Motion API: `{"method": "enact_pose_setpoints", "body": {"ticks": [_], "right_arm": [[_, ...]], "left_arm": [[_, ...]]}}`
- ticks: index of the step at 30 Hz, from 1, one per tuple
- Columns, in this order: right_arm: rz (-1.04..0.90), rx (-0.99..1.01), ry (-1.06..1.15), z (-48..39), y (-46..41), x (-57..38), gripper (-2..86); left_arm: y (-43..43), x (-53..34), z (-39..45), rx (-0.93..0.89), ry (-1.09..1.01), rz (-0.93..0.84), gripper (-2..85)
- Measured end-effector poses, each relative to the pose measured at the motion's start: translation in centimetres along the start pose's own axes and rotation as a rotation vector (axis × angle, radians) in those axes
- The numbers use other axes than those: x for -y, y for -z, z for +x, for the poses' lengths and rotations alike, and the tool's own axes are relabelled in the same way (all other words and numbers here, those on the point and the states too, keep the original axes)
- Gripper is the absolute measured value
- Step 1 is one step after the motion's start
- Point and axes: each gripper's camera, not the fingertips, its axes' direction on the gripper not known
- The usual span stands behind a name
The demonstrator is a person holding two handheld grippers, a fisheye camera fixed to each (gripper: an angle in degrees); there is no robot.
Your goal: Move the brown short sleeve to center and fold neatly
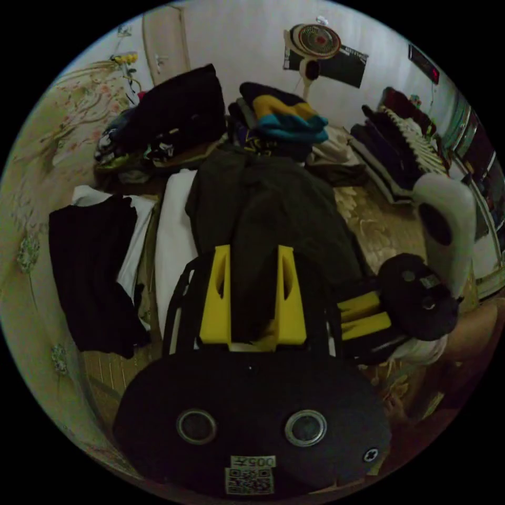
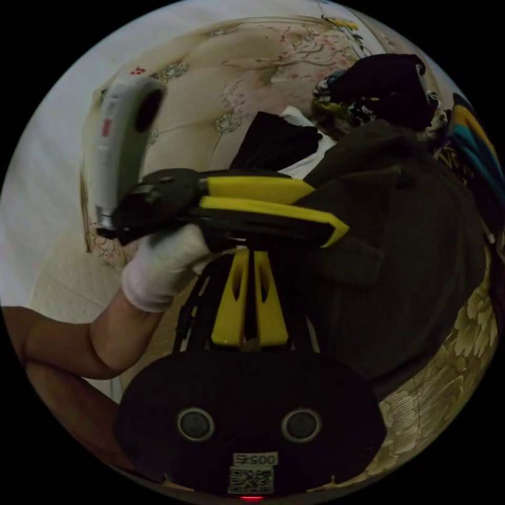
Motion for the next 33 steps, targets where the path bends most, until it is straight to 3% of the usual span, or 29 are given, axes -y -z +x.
{"method": "enact_pose_setpoints", "body": {"ticks": [5,10,13,18,22,25,28,33], "right_arm": [[-0.003,0.109,0.045,-1.5,1.5,0.8,-0.9],[0.152,-0.072,-0.026,-0.5,7.0,2.3,-0.6],[0.108,-0.173,-0.113,0.4,8.4,4.7,0.6],[0.066,-0.028,-0.267,0.3,9.5,7.6,9.3],[0.001,0.012,-0.342,-1.5,9.4,7.4,10.7],[-0.026,0.011,-0.394,-3.6,9.7,6.3,5.2],[0.081,0.075,-0.41,-6.6,12.6,4.4,0.5],[0.211,-0.042,-0.176,-16.9,21.9,0.2,-0.7]], "left_arm": [[1.9,-3.4,-5.1,-0.094,0.109,0.11,5.0],[6.5,-9.1,-10.9,-0.24,0.262,0.355,4.6],[8.8,-11.1,-12.0,-0.32,0.214,0.428,4.6],[11.3,-12.7,-11.9,-0.316,0.118,0.382,4.5],[13.8,-14.2,-11.7,-0.413,0.043,0.41,4.6],[16.1,-15.1,-11.3,-0.457,-0.023,0.43,4.5],[18.7,-15.9,-11.7,-0.437,0.003,0.459,4.5],[23.9,-17.1,-13.8,-0.556,0.168,0.696,4.4]]}}
